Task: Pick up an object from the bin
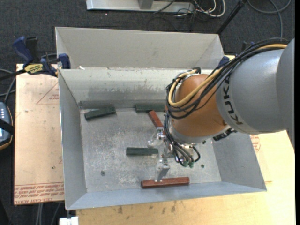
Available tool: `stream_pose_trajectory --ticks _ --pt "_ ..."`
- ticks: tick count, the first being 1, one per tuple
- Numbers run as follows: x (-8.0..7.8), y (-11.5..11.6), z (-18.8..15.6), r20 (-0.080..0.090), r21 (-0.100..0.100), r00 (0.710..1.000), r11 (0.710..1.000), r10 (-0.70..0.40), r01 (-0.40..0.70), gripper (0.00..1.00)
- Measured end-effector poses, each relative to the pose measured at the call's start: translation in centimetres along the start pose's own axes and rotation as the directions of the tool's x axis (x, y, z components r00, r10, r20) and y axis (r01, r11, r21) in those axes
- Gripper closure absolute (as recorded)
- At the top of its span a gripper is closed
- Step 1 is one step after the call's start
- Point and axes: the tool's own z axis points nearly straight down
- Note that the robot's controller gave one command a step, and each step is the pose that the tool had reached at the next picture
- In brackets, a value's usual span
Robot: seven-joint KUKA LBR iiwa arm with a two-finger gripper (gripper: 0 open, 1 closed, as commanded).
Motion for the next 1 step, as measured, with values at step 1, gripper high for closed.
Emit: stream_pose_trajectory --ticks 1 --pt "0.00 0.00 0.00 0.000 0.000 1.000 1.000 0.000 0.000 0.00"
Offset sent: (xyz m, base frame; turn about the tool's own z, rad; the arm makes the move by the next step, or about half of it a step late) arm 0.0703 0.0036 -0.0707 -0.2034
